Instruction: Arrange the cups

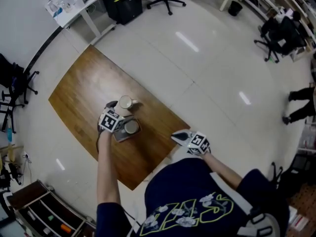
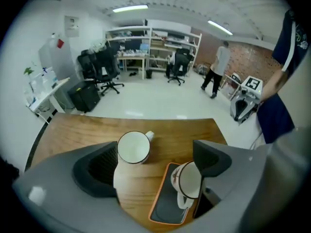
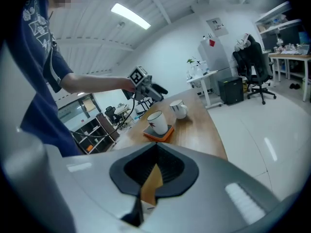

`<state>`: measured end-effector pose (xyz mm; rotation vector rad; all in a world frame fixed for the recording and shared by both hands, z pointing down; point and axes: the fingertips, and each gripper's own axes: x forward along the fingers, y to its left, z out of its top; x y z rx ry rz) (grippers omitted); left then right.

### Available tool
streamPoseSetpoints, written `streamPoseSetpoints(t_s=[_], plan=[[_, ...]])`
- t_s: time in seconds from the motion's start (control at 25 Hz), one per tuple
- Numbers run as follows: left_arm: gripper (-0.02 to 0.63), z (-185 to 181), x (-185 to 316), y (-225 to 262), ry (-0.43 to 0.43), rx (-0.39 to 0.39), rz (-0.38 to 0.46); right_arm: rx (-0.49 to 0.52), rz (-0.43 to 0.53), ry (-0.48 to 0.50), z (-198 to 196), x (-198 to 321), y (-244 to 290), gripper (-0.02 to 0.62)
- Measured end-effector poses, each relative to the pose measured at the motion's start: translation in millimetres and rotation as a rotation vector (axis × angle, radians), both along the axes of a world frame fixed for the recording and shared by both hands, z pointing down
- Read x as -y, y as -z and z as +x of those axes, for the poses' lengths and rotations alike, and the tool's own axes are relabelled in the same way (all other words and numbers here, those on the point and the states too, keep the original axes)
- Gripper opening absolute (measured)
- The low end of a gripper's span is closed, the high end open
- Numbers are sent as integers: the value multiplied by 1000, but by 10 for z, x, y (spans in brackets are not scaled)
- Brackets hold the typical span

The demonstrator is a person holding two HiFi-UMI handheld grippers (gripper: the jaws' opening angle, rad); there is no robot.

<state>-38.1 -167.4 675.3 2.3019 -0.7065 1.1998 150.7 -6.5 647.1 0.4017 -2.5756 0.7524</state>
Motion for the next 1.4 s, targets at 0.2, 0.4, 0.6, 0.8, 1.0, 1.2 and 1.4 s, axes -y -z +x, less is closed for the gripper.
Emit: streamPoseSetpoints(t_s=[0.2, 0.4, 0.6, 0.8, 1.0, 1.2, 1.4], plan=[[472, -183, 308, -611, -46, 204, -103, -11, -6, 10, 24, -27, -23, 3], [485, -321, 608, -880, -122, 358, -111, -22, -8, 19, 46, -61, -92, 3], [492, -244, 602, -1144, -186, 383, -171, -32, -12, 28, 63, -81, -105, 3], [446, -151, 607, -1245, -143, 380, -143, -43, -16, 37, 79, -96, -96, 3], [443, -384, 657, -1215, -25, 365, -136, -54, -20, 46, 101, -113, -90, 3], [443, -187, 425, -1153, 106, 87, -273, -68, -25, 49, 151, -138, -90, 3], [443, -425, 413, -786, 158, 56, -162, -83, -30, 50, 215, -166, -92, 3]])
